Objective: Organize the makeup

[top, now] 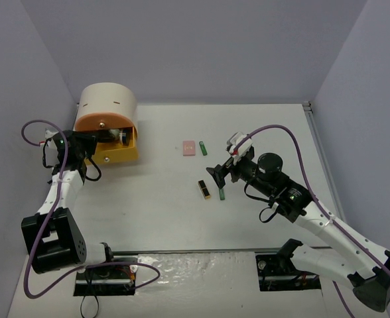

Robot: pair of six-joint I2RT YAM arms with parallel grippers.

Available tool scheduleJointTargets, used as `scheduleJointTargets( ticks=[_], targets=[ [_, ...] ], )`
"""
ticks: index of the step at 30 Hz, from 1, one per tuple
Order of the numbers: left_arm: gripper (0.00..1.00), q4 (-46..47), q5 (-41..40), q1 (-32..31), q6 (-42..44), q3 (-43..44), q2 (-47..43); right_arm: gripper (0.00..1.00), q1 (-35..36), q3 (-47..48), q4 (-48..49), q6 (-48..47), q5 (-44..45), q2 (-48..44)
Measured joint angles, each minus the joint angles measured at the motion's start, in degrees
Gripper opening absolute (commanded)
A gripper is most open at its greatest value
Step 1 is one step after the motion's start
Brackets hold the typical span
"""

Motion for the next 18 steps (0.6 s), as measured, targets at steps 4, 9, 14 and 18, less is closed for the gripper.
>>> scheduleJointTargets(
  ticks=[4, 9, 14, 18],
  targets=[
    [0.08, -0.32, 0.40, 0.00, -0.17, -0.14, 0.00, 1.00, 0.00, 0.00, 0.00, 0.00, 0.02, 0.18],
    [0.42, -1.62, -0.11, 0.00, 0.86, 0.07, -0.36, 1.00, -0.02, 0.00, 0.00, 0.02, 0.02, 0.19],
    [0.65, -3.39, -0.33, 0.00, 2.31, 2.80, -0.40, 1.00, 0.00, 0.00, 0.00, 0.00, 0.07, 0.19],
    [0.69, -4.58, -0.45, 0.00, 3.31, 4.45, -0.40, 1.00, 0.00, 0.00, 0.00, 0.00, 0.50, 0.19]
  ],
)
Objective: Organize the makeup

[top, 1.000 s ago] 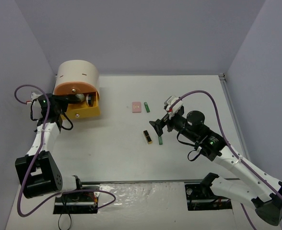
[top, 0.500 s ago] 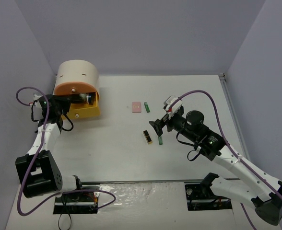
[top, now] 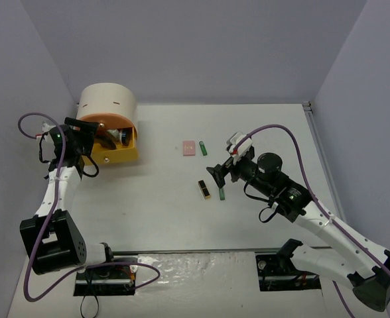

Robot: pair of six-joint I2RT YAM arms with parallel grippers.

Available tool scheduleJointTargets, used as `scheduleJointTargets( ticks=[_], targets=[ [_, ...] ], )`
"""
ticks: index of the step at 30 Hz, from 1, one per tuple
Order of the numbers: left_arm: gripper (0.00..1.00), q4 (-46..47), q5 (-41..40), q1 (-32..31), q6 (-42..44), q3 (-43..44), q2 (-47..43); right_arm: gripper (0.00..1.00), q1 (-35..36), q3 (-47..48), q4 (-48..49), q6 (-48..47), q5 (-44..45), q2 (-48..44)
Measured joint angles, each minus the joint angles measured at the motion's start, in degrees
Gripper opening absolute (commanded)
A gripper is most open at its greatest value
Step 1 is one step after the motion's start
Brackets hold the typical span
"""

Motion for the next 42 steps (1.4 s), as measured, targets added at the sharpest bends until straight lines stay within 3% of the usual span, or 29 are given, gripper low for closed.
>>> scheduleJointTargets(
  ticks=[7, 14, 17, 24, 31, 42],
  targets=[
    [0.77, -5.53, 0.07, -0.02, 3.76, 5.90, 0.00, 1.00, 0.00, 0.00, 0.00, 0.00, 2.18, 0.39],
    [0.87, -14.77, -1.31, -3.56, 13.47, 16.25, -2.93, 1.00, 0.00, 0.00, -0.15, 0.87, 6.25, 1.31],
    [0.91, -19.23, -3.26, -9.26, 19.15, 20.48, -4.77, 1.00, -0.02, 0.00, -0.26, 1.50, 8.23, 1.31],
    [0.97, -26.86, -10.11, -30.87, 30.94, 26.64, -3.28, 1.00, -0.02, 0.02, -1.77, 3.70, 14.35, -0.71],
    [0.97, -30.50, -16.32, -43.93, 37.37, 33.49, 12.15, 1.00, -0.02, 0.02, -4.04, 6.10, 21.22, -6.16],
    [0.97, -33.46, -19.43, -49.03, 38.78, 44.80, 38.89, 1.00, -0.02, -0.12, -6.28, 7.50, 24.86, -10.95]
  ],
)
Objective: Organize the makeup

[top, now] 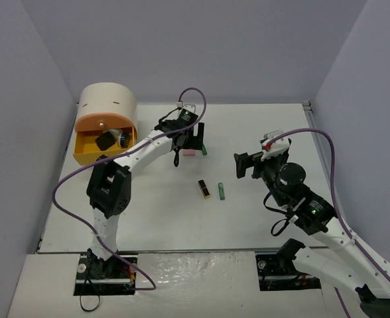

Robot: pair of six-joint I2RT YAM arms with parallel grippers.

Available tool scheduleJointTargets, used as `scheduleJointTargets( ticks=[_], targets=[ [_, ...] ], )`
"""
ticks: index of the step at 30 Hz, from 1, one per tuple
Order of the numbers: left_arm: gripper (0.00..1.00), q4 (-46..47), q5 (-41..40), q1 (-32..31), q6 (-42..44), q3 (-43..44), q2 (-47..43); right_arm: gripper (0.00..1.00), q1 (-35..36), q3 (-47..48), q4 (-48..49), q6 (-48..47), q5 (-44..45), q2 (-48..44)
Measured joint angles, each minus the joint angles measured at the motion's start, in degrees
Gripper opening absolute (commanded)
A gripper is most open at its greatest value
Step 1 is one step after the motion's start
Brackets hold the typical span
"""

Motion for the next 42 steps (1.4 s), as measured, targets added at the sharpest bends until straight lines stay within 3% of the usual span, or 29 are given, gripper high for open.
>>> scheduleJointTargets(
  ticks=[9, 16, 22, 27, 33, 37, 42],
  targets=[
    [0.97, -0.43, -0.64, -0.04, -0.69, 8.26, 10.76, 1.00, 0.00, -1.29, -1.42, 0.06, 0.11, 0.02],
    [0.96, -0.78, -1.21, 0.42, -2.12, 9.87, 14.09, 1.00, 0.00, -1.72, -1.51, 0.09, 0.11, 0.02],
    [0.88, -1.55, -1.20, 0.83, -2.25, 12.44, 17.34, 1.00, 0.00, -1.72, -1.52, 0.09, 0.11, 0.03],
    [0.71, -1.75, -1.27, 0.88, -2.47, 13.69, 19.65, 1.00, 0.00, -1.76, -1.51, 0.11, 0.11, 0.04],
    [0.30, -1.88, -1.72, 0.88, -2.64, 14.34, 20.18, 1.00, 0.00, -1.79, -1.52, 0.11, 0.11, 0.09],
    [0.07, -1.67, -2.25, 0.88, -2.62, 14.10, 20.17, 1.00, 0.00, -1.81, -1.51, 0.17, 0.11, 0.09],
    [0.02, -0.26, -2.56, 0.91, -2.65, 9.96, 17.70, 1.00, 0.00, -1.81, -1.50, 0.28, 0.09, 0.09]
  ],
)
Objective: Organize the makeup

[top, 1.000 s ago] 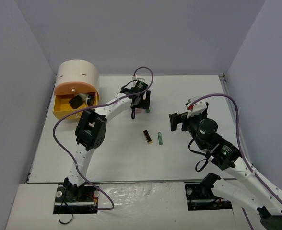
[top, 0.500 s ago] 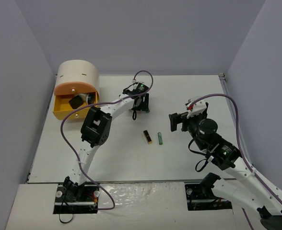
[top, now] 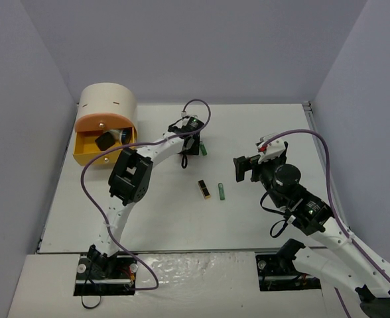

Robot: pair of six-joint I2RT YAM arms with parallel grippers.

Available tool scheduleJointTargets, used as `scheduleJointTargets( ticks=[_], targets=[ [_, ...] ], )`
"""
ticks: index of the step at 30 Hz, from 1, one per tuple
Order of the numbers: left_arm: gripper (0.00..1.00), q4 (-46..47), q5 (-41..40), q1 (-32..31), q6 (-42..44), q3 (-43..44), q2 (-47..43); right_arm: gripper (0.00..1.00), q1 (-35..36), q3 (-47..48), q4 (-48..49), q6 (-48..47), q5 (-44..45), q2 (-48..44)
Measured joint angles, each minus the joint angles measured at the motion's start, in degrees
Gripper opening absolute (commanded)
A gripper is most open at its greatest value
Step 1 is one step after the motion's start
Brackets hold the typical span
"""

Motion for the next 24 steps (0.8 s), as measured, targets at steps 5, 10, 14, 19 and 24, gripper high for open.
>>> scheduleJointTargets(
  ticks=[5, 10, 14, 19, 24],
  targets=[
    [0.00, 0.11, -0.26, 0.08, 0.14, -9.09, -7.77, 1.00, 0.00, -0.04, 0.02, 0.00, 0.00, 0.00],
    [0.00, -3.21, -1.80, 0.12, 0.06, -13.88, -22.82, 1.00, 0.00, -0.27, 0.00, 0.02, -0.02, -0.06],
    [0.00, -3.66, -4.74, 0.58, -0.38, -16.16, -38.75, 1.00, 0.02, -0.42, 0.02, 0.08, -0.10, -0.50],
    [0.00, -7.24, -7.96, 6.36, -2.43, -21.39, -53.55, 1.00, 0.04, -0.64, 0.05, 0.34, -0.42, -1.45],
    [0.00, -11.60, -7.95, 17.76, -5.65, -27.00, -58.14, 1.00, 0.07, -0.66, 0.07, 0.66, -0.89, -1.66]
  ],
)
